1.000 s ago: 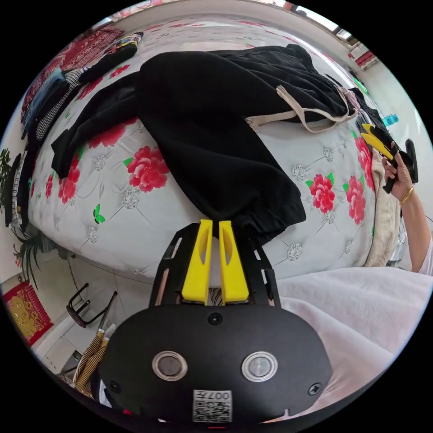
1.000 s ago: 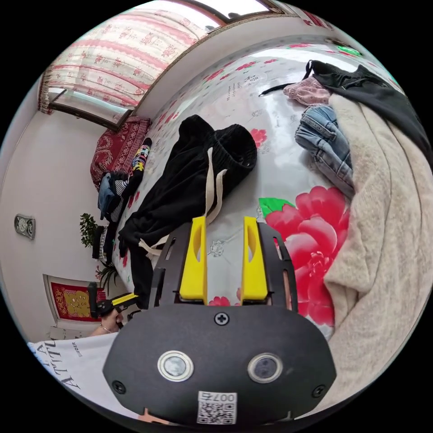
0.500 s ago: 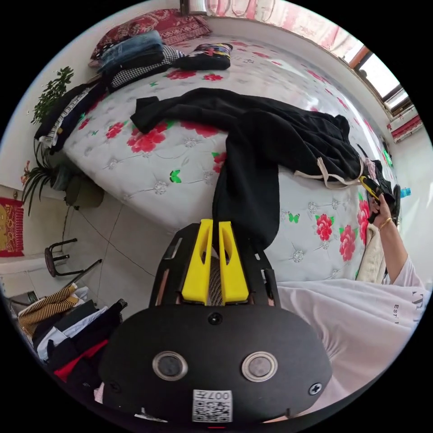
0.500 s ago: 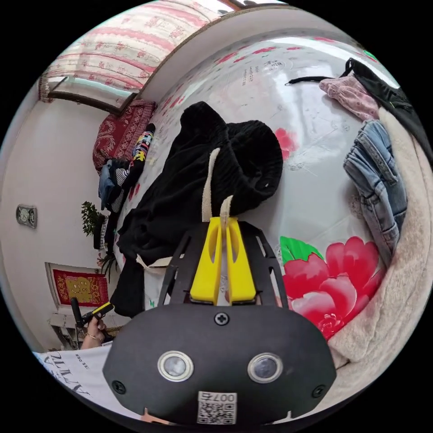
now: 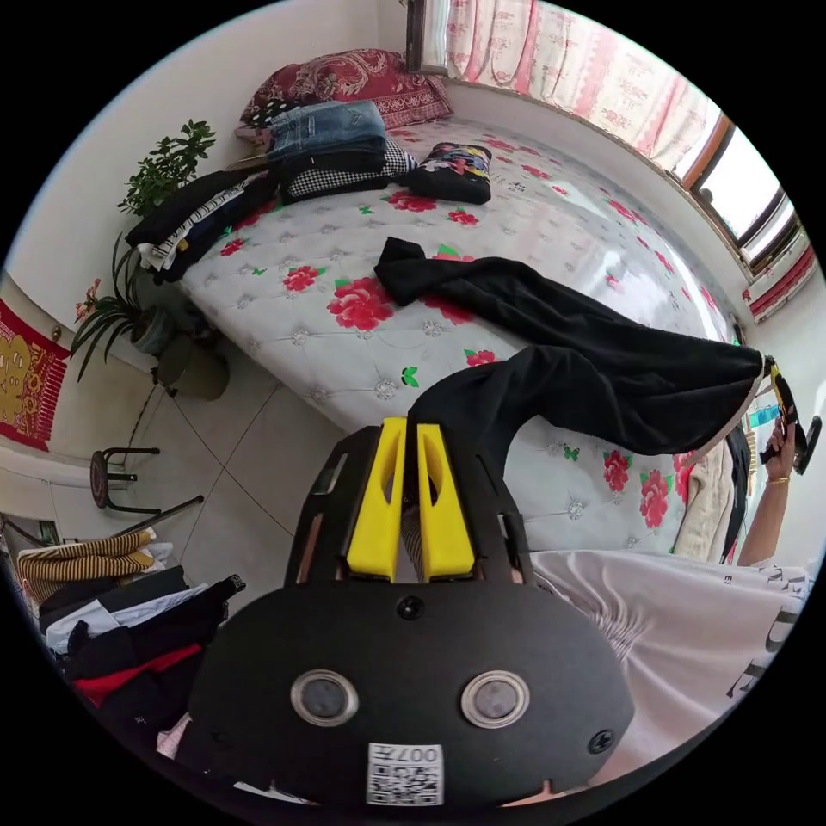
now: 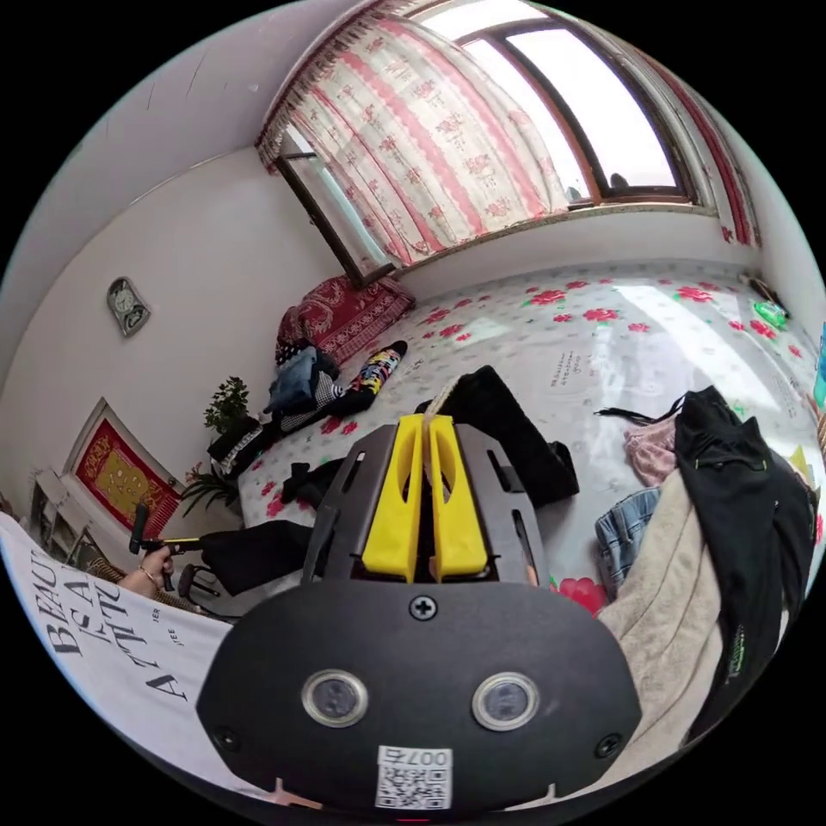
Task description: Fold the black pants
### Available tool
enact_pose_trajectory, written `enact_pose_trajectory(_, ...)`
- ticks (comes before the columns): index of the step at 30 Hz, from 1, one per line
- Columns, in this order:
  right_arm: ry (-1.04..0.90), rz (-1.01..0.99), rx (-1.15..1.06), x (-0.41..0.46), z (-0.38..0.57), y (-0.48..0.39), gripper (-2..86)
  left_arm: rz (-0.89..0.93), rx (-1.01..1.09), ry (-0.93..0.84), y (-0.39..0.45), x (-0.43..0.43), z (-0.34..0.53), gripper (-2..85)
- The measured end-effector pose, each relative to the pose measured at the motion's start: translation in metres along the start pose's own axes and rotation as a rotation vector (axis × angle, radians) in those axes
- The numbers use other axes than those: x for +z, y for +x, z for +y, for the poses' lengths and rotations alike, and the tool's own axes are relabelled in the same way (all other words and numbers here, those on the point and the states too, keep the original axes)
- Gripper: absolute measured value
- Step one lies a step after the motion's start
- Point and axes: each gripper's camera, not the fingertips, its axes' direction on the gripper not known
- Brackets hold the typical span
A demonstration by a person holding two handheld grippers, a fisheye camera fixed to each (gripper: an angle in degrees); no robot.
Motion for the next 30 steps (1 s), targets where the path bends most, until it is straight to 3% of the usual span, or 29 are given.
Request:
enact_pose_trajectory(3,-0.148,0.026,0.119,0.042,-0.006,0.034,2.2,0.029,0.004,-0.004,0.009,-0.001,0.005,-0.5)
enact_pose_trajectory(8,-0.064,-0.037,0.265,0.037,0.058,0.074,3.0,0.025,0.010,-0.018,0.015,-0.012,0.019,-0.5)
enact_pose_trajectory(13,-0.289,0.084,0.428,0.078,0.156,0.106,3.7,0.052,-0.030,-0.040,0.010,-0.023,0.020,-0.5)
enact_pose_trajectory(20,-0.382,0.182,0.417,0.132,0.170,0.102,3.8,0.047,-0.002,-0.032,0.028,-0.056,0.006,-0.5)
enact_pose_trajectory(26,-0.277,0.366,0.361,0.157,0.129,0.086,2.6,0.028,-0.039,-0.007,0.022,-0.098,0.010,-0.5)
enact_pose_trajectory(30,-0.225,0.514,0.186,0.168,0.100,0.052,2.5,0.026,-0.085,-0.004,0.011,-0.121,0.016,-0.5)
